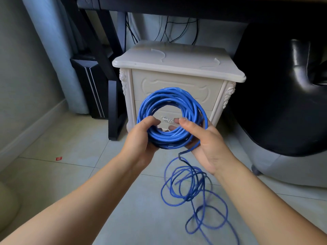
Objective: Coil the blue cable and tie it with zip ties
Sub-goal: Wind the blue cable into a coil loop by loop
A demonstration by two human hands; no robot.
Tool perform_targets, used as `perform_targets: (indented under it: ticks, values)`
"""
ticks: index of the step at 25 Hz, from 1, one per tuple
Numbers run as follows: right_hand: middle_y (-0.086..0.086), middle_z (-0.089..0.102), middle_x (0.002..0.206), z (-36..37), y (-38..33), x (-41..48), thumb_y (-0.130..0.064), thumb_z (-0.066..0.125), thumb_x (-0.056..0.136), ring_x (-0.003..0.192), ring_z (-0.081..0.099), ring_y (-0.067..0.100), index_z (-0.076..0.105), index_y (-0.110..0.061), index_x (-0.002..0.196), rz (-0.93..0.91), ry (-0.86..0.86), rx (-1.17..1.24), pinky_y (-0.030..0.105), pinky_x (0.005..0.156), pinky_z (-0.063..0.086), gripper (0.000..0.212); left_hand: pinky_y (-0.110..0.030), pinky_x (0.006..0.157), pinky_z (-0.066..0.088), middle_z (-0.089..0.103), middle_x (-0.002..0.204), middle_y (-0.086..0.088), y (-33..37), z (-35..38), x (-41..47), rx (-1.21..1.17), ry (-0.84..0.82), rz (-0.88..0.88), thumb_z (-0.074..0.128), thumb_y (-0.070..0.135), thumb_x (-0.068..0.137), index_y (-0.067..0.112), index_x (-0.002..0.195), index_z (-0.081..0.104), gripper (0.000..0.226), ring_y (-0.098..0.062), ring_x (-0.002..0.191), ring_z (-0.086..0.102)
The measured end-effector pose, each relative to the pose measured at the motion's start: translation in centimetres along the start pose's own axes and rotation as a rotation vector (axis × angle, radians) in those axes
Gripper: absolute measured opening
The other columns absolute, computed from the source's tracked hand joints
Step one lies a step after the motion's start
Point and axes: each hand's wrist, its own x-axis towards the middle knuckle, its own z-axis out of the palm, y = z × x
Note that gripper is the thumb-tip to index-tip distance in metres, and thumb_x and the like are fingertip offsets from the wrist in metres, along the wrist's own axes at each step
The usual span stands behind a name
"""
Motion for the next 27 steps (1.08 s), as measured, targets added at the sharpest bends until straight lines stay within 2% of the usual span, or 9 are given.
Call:
perform_targets:
  ticks: [3,7,10,14,16,19,21,24,27]
  values:
    - [0.004,0.064,0.07,-0.2,0.2,0.2,-0.004,0.077,0.071,0.074,0.066,0.021,0.057,-0.007,0.11,-0.047,0.102,-0.03,0.034,0.07,0.057,0.043,-0.032,0.077,0.051,0.056,0.073,-0.008,-1.1,0.0,0.0,0.145,-0.081,-0.006,0.062,0.016,0.09,0.011,0.085,0.056,0.009,-0.02,0.074,0.06]
    - [0.006,0.053,0.064,-1.1,-0.9,0.8,0.008,0.064,0.063,0.057,0.055,0.018,0.059,-0.012,0.094,-0.081,0.199,-0.081,0.034,0.062,0.053,0.037,-0.035,0.092,0.052,0.072,0.112,-0.004,-0.4,-0.8,0.3,0.44,-0.226,-0.01,0.073,0.038,0.081,0.017,0.118,0.065,0.043,-0.013,0.098,0.068]
    - [-0.001,0.056,0.067,-1.6,-1.3,0.8,0.001,0.061,0.055,0.058,0.054,0.015,0.062,-0.02,0.094,-0.126,0.183,-0.296,0.037,0.066,0.052,0.044,-0.03,0.09,0.051,0.064,0.125,0.01,1.4,-1.7,1.0,0.458,-0.308,0.166,0.082,0.032,0.069,0.041,0.14,0.044,0.081,-0.004,0.109,0.065]
    - [-0.016,0.066,0.076,-1.2,-1.8,0.0,-0.004,0.071,0.061,0.068,0.059,0.006,0.061,-0.034,0.094,-0.193,0.012,-0.839,0.023,0.069,0.048,0.045,-0.014,0.104,0.036,0.046,0.142,0.017,1.6,-2.5,0.8,0.997,-0.367,0.544,0.087,0.033,0.062,0.048,0.14,0.041,0.092,0.012,0.127,0.043]
    - [-0.014,0.068,0.085,-0.8,-2.3,-0.2,-0.005,0.072,0.064,0.075,0.063,0.008,0.06,-0.038,0.098,-0.178,-0.114,-0.976,0.024,0.073,0.049,0.049,-0.005,0.096,0.037,0.052,0.134,0.017,1.3,-2.4,0.7,1.146,-0.386,0.661,0.086,0.023,0.069,0.043,0.139,0.044,0.084,0.012,0.119,0.05]
    - [-0.013,0.067,0.088,-0.5,-2.5,-0.3,-0.008,0.073,0.065,0.077,0.063,0.005,0.059,-0.038,0.105,-0.176,-0.163,-1.026,0.02,0.071,0.049,0.051,-0.015,0.075,0.052,0.072,0.095,0.014,1.1,-2.0,0.5,1.018,-0.351,0.485,0.08,0.008,0.073,0.034,0.119,0.062,0.056,0.0,0.081,0.067]
    - [-0.013,0.065,0.086,-0.2,-2.4,-0.5,-0.003,0.073,0.067,0.067,0.06,0.002,0.058,-0.034,0.11,-0.185,-0.128,-0.964,0.015,0.066,0.048,0.055,-0.024,0.065,0.051,0.066,0.07,0.007,0.9,-1.7,0.5,1.004,-0.269,0.437,0.074,0.002,0.075,0.024,0.093,0.066,0.03,-0.008,0.062,0.06]
    - [-0.007,0.067,0.1,-0.3,-2.5,-0.3,-0.004,0.079,0.071,0.074,0.067,0.006,0.054,-0.035,0.123,-0.165,-0.078,-0.768,0.02,0.077,0.053,0.066,-0.037,0.069,0.058,0.054,0.061,0.003,0.5,-1.2,0.4,0.781,-0.227,0.395,0.068,0.002,0.067,0.014,0.078,0.06,0.018,-0.015,0.057,0.054]
    - [-0.004,0.07,0.111,-1.0,-2.6,0.0,-0.028,0.086,0.066,0.092,0.071,0.01,0.051,-0.039,0.129,-0.068,-0.088,-0.552,0.031,0.085,0.054,0.073,-0.044,0.068,0.06,0.051,0.062,-0.004,0.3,-1.0,0.6,0.539,-0.183,0.311,0.06,0.005,0.062,0.009,0.082,0.061,0.02,-0.019,0.054,0.052]
